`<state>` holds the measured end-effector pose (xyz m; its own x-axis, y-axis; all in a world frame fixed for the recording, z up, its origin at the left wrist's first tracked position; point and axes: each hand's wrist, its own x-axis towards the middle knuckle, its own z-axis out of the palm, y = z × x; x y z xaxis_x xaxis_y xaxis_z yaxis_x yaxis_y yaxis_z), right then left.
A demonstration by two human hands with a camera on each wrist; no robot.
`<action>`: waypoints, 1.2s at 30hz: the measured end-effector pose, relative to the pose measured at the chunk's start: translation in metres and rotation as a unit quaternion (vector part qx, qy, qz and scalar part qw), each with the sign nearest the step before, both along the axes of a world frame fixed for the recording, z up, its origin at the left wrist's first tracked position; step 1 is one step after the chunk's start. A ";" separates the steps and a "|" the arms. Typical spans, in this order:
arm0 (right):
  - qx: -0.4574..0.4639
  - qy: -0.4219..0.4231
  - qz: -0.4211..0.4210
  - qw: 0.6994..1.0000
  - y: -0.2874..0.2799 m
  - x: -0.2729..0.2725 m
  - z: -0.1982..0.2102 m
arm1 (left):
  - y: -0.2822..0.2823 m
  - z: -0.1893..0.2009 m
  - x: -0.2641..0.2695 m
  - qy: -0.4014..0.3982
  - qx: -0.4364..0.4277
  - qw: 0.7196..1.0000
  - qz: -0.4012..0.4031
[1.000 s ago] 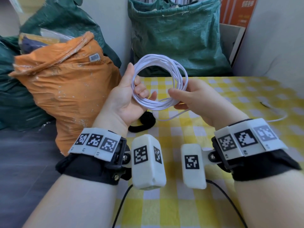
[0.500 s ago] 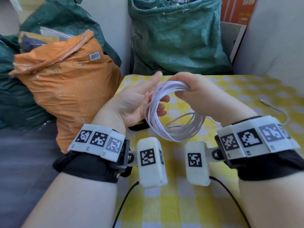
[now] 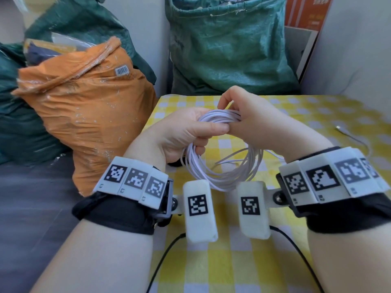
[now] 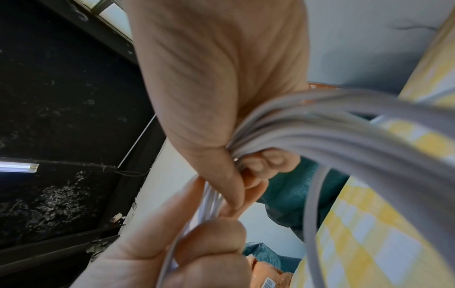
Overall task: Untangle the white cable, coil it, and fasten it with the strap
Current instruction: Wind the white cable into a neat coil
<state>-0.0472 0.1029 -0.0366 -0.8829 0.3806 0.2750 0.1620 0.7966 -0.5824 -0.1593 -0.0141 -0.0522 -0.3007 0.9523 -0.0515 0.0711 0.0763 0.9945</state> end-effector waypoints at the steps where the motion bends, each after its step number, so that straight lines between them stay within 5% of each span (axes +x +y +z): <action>1: -0.010 0.014 -0.004 1.000 0.000 -0.001 -0.001 | 0.001 0.000 0.000 0.004 -0.003 1.000 0.014; 6: -0.118 0.058 -0.029 0.991 0.003 -0.001 -0.002 | 0.001 0.002 0.000 -0.030 0.010 0.996 0.089; 10: -0.180 0.087 -0.049 0.979 0.009 0.001 -0.001 | 0.005 0.000 -0.004 -0.137 0.076 0.976 0.154; 20: -0.229 0.117 -0.061 0.964 0.015 0.001 -0.005 | 0.009 0.002 -0.003 -0.266 0.161 0.933 0.178; 30: -0.054 0.027 -0.040 0.997 0.005 0.003 -0.001 | -0.005 0.003 -0.005 -0.018 0.024 0.992 0.120; 36: -0.027 -0.029 -0.009 0.999 0.003 0.008 0.006 | -0.012 0.005 -0.010 -0.001 0.010 0.993 0.114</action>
<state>-0.0392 0.1060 -0.0306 -0.8897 0.4090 0.2028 0.2103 0.7616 -0.6130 -0.1688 -0.0259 -0.0469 -0.5090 0.8601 -0.0333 0.0529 0.0699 0.9961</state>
